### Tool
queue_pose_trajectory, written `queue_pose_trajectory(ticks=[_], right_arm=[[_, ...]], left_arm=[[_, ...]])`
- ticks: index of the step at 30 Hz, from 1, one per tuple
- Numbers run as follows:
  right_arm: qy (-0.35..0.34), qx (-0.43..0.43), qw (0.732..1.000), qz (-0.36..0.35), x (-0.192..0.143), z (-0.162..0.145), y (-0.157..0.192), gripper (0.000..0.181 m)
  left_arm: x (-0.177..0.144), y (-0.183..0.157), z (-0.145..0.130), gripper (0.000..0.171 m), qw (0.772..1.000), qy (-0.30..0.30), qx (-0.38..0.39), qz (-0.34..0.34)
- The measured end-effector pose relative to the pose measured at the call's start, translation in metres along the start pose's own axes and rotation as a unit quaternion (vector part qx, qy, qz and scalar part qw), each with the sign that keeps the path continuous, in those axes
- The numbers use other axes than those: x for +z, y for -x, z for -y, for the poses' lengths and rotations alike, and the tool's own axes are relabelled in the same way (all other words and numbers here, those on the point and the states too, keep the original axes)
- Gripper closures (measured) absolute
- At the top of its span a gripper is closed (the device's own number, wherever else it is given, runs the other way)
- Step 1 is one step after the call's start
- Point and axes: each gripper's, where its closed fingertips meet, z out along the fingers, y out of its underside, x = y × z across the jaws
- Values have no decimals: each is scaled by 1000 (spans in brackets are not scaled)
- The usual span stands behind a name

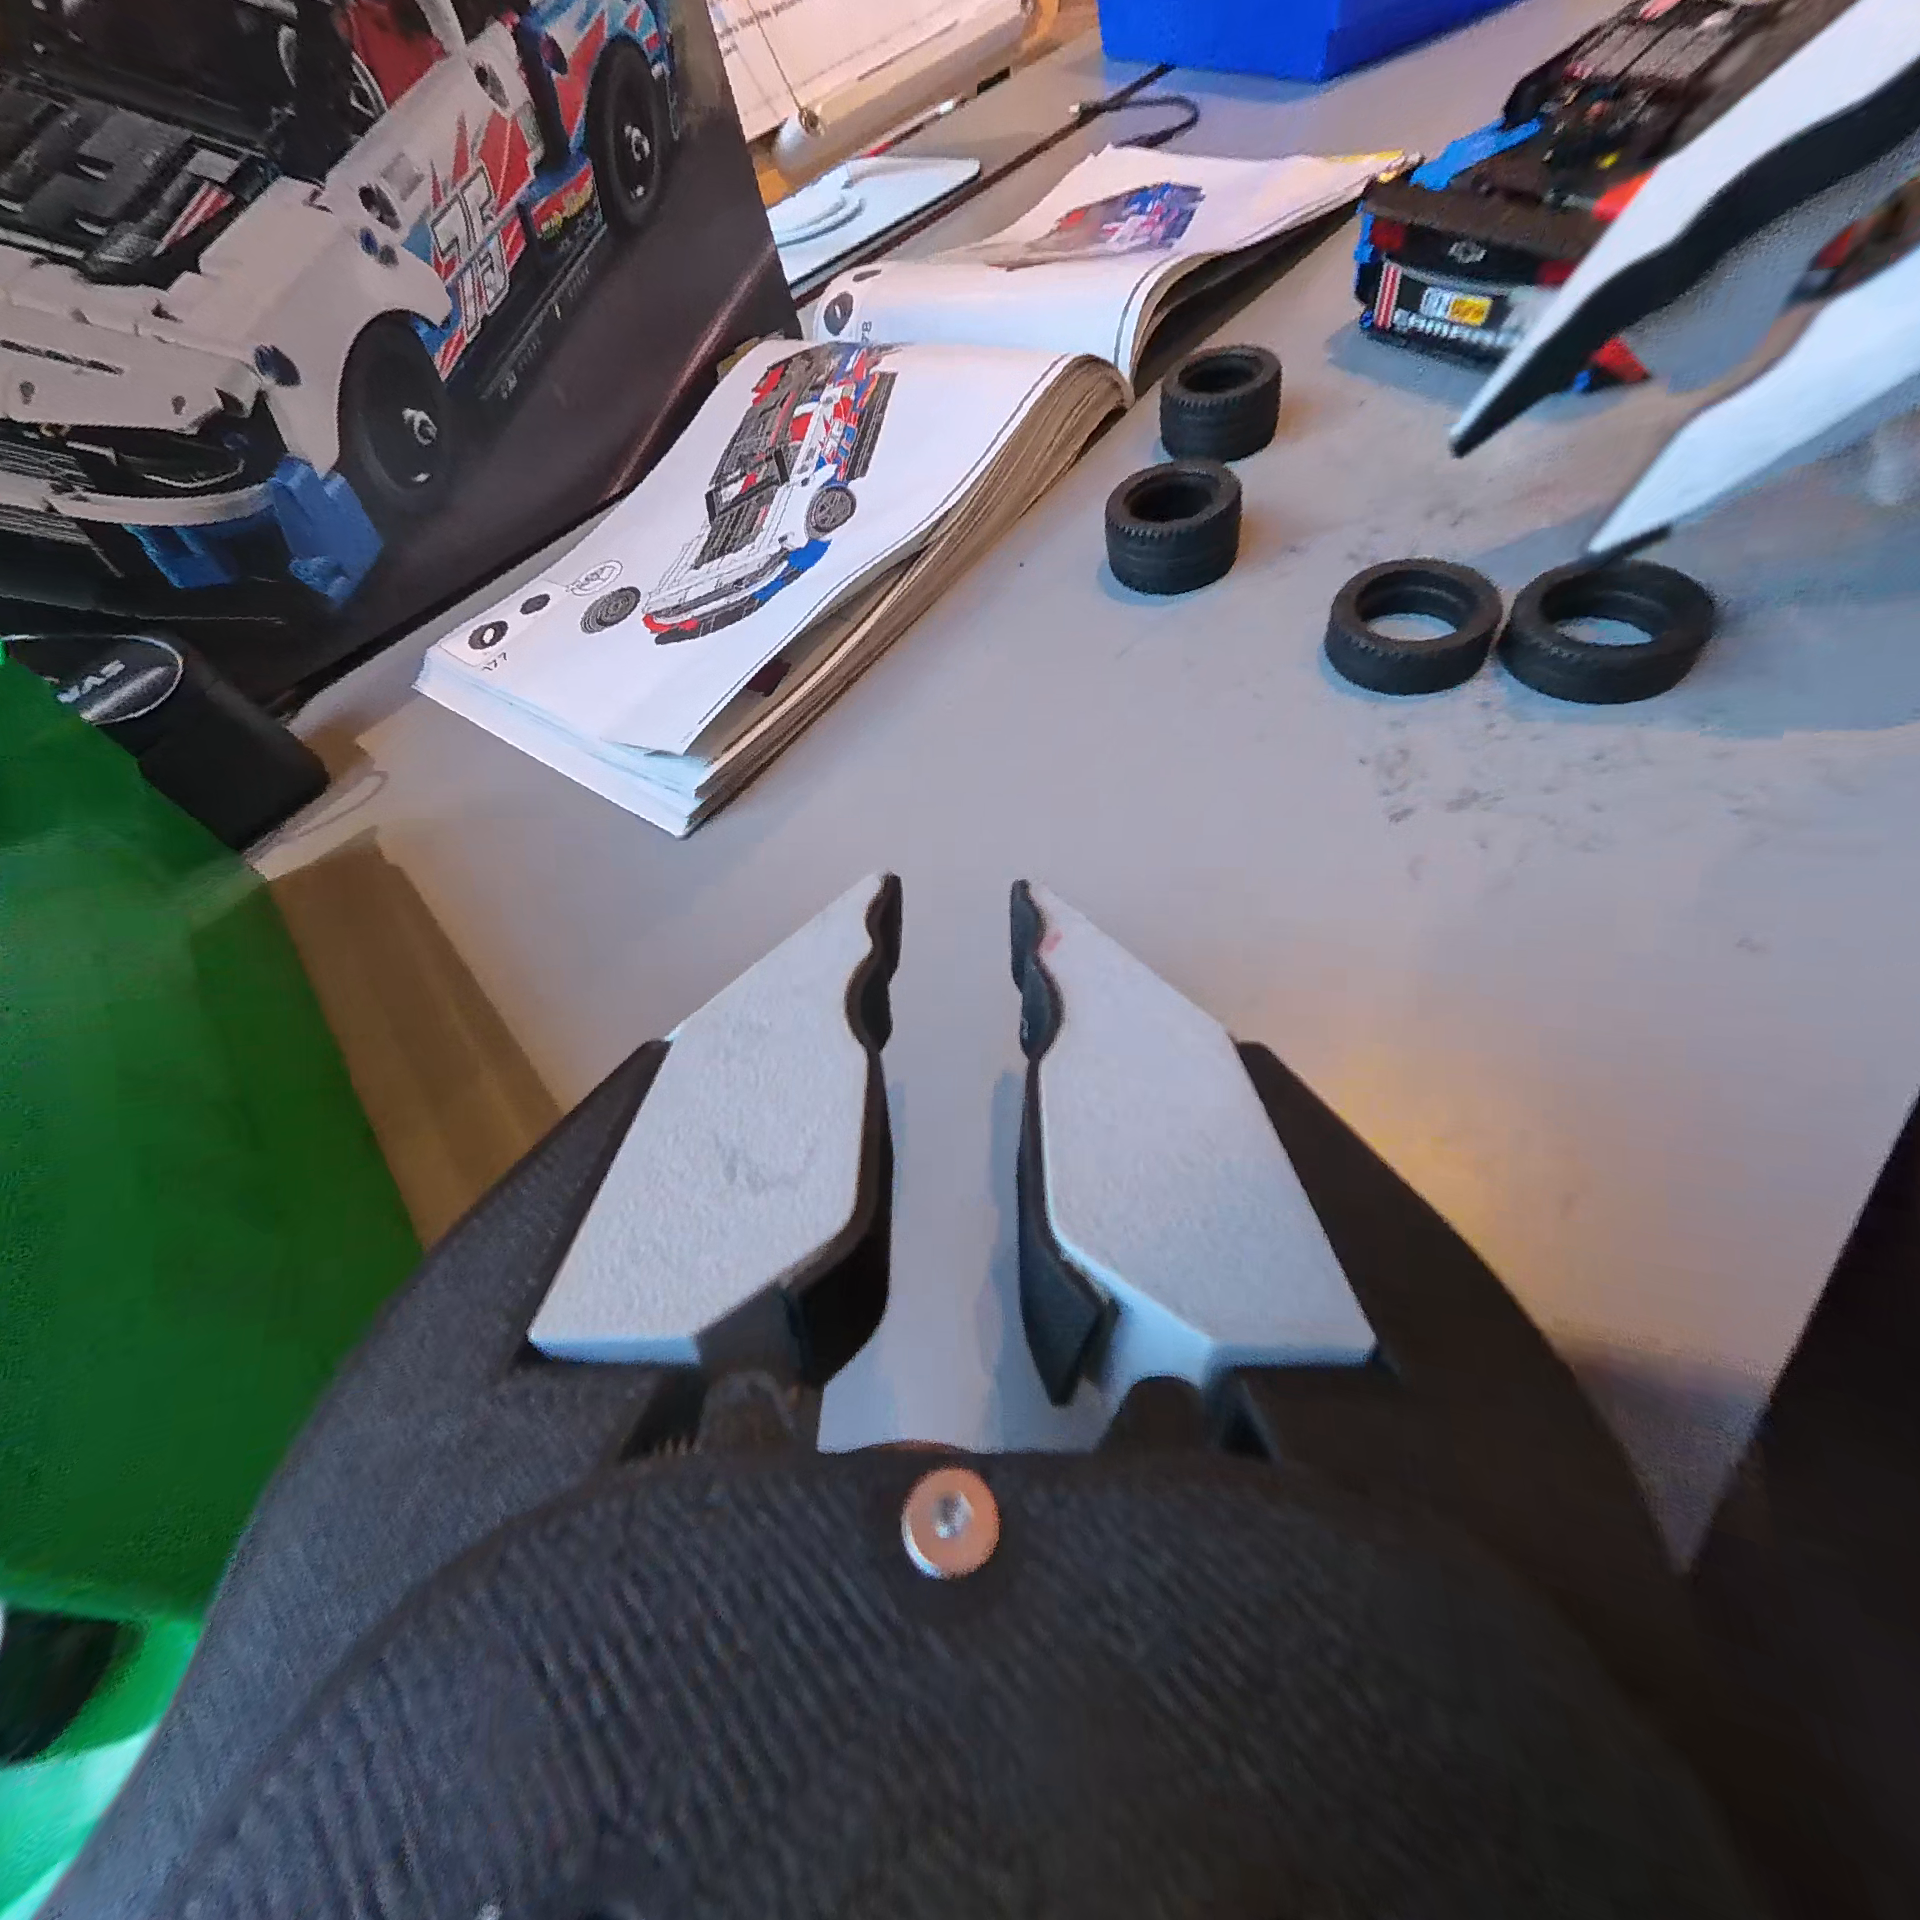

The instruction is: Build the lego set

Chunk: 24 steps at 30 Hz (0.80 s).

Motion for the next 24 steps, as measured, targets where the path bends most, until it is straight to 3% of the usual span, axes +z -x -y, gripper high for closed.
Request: queue_pose_trajectory(ticks=[5,10,15,24], right_arm=[[-46,-45,998,8,-8,10,8,135],[-84,-25,995,50,-16,17,9,134],[-139,-11,988,59,-29,28,0,134],[-140,7,988,59,-25,30,-14,135]], left_arm=[[18,1,-3,156,998,30,49,22],[37,2,-4,156,994,56,87,38],[53,9,-2,155,995,69,65,37],[77,14,16,154,999,40,31,7]])
